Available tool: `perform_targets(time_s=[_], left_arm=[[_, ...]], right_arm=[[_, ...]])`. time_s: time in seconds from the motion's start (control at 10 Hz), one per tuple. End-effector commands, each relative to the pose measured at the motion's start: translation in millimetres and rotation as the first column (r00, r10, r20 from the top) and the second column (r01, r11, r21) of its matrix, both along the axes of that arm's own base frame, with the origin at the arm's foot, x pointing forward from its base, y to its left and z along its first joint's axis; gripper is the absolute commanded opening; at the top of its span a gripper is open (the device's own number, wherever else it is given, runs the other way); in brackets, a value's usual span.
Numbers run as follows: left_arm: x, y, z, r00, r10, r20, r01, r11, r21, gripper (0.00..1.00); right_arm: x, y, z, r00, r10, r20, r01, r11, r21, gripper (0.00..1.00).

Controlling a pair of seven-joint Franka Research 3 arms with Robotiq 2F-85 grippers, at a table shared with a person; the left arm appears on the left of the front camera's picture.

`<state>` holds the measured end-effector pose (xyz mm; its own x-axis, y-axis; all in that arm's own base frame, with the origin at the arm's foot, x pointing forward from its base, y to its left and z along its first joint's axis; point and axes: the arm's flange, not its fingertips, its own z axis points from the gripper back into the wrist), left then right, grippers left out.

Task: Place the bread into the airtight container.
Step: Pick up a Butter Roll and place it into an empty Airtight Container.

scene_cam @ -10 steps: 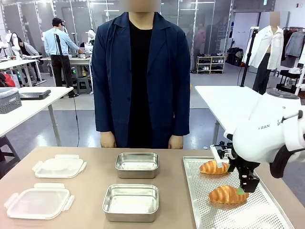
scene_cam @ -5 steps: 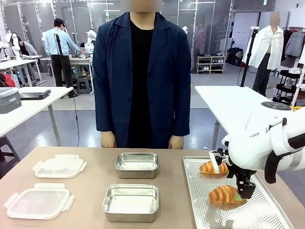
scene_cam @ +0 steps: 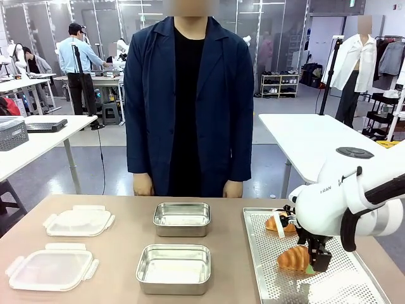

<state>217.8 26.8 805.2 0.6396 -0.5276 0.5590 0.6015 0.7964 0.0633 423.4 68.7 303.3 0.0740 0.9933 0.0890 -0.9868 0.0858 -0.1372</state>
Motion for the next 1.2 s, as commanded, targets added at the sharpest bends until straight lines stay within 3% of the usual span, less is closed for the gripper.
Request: perform_targets(time_s=[0.0,0.6,0.7,0.9,1.1], left_arm=[[-1.0,-0.3,0.8,1.000,-0.011,0.001,0.011,1.000,0.000,1.00],[-1.0,-0.3,0.8,1.000,-0.011,0.001,0.011,1.000,0.000,1.00],[-1.0,-0.3,0.8,1.000,-0.011,0.001,0.011,1.000,0.000,1.00],[-1.0,-0.3,0.8,1.000,-0.011,0.001,0.011,1.000,0.000,1.00],[-1.0,-0.3,0.8,1.000,-0.011,0.001,0.011,1.000,0.000,1.00]], right_arm=[[3.1,4.2,-5.1,1.000,-0.019,0.014,0.019,1.000,0.004,0.91],[7.7,6.2,-1.5,0.999,-0.050,0.013,0.050,0.999,0.000,0.32],[4.5,12.9,15.1,0.999,-0.051,0.004,0.050,0.999,0.011,0.51],[-3.1,39.0,63.9,0.996,-0.089,0.014,0.089,0.996,0.012,0.51],[-12.0,87.1,93.0,0.993,-0.115,0.028,0.115,0.993,0.001,0.51]])
